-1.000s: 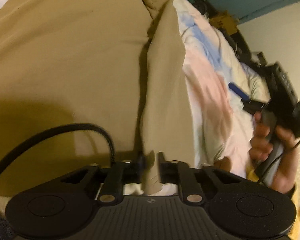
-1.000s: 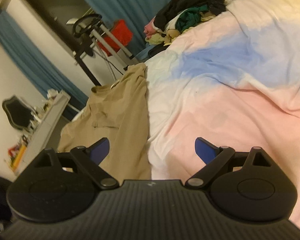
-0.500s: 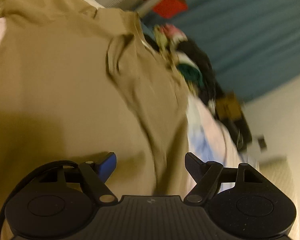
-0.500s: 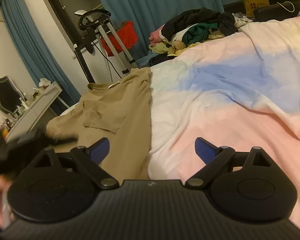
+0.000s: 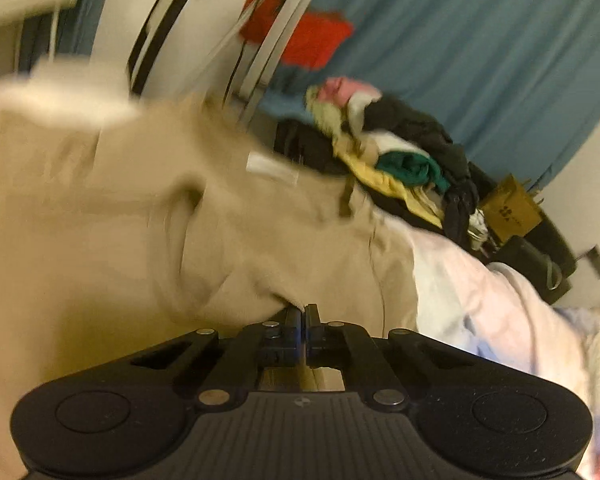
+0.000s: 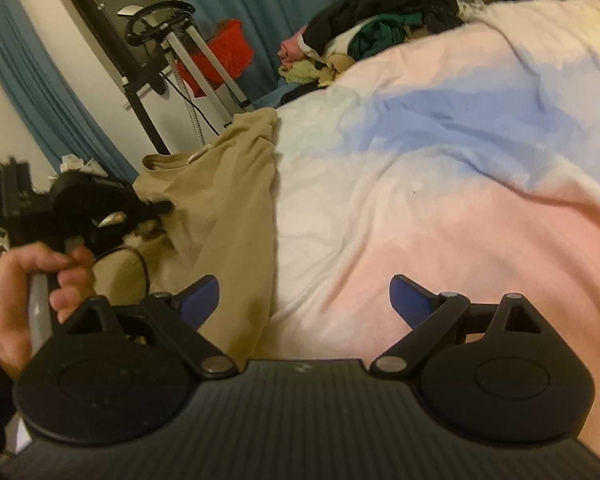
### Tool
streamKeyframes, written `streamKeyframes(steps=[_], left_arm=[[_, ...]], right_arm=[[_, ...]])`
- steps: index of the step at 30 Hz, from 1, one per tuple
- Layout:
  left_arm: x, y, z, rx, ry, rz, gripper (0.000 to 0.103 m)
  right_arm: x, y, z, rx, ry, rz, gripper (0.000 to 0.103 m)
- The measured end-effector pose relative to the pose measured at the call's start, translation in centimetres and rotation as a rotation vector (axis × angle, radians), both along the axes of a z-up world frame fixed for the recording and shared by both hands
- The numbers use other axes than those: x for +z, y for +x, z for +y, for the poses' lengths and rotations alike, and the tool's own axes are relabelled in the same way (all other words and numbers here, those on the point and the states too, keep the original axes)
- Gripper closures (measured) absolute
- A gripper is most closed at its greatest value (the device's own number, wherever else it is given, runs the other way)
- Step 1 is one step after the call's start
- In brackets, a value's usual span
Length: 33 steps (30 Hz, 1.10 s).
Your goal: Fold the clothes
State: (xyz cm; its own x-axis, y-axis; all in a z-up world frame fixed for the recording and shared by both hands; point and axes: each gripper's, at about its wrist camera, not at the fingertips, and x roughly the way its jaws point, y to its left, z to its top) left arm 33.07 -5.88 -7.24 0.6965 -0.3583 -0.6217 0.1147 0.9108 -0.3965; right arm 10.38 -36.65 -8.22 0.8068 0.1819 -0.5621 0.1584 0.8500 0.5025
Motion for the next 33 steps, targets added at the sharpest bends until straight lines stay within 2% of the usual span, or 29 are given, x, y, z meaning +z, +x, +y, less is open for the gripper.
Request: streamKeyframes(steps=[3, 5, 8, 9, 11, 12, 13, 17, 21, 26, 28, 33], left_arm=[[1.6, 1.1, -1.2, 0.049, 0.091, -0.088, 0.101], [1.7, 1.5, -2.1, 0.093, 0.199, -0.138, 0.101], [1.5, 1.8, -3.1, 0.123, 0.241, -0.142, 0.099], [1.2, 1.8, -2.7, 0.123, 0.221, -0.130, 0.096], [1.1, 0.9, -1.9, 0.105, 0.184, -0.117, 0.081], [1.2, 0.0, -1.4, 0.078, 0.179, -0.110, 0.063], [1.4, -1.0, -0.9, 0.051, 0.175, -0.103, 0.052], [3.9, -8.4, 1.6, -0.004, 0.180, -0.157, 0.042], [7.0, -16.9, 3.4, -0.043, 0.178, -0.229, 0.023], [10.1, -27.7, 3.0, -0.071, 0.239, -0.324, 0.019], [10.6, -31.5, 2.8, -0.061, 0.255, -0.359, 0.012], [9.7, -38.0, 2.7, -0.045, 0.282, -0.400, 0.005]], right_arm=[[-0.4, 0.3, -0.4, -0.016, 0.013, 0.005, 0.009], [-0.6, 0.4, -0.6, -0.025, 0.012, 0.005, 0.009], [-0.5, 0.2, -0.8, -0.033, 0.009, -0.006, 0.009], [-0.4, 0.2, -0.9, -0.036, 0.005, -0.011, 0.009], [-0.2, 0.1, -0.8, -0.037, -0.007, -0.020, 0.009], [-0.1, 0.0, -0.8, -0.037, -0.010, -0.024, 0.009], [0.0, 0.0, -0.8, -0.037, -0.012, -0.027, 0.010], [0.5, -0.2, -0.8, -0.033, -0.020, -0.046, 0.009], [1.5, -1.0, -0.6, -0.028, -0.037, -0.081, 0.010], [3.6, -3.3, 0.0, -0.013, -0.074, -0.140, 0.009], [4.7, -4.8, 0.7, 0.002, -0.091, -0.160, 0.010], [7.4, -10.4, 3.3, 0.094, -0.140, -0.227, 0.009]])
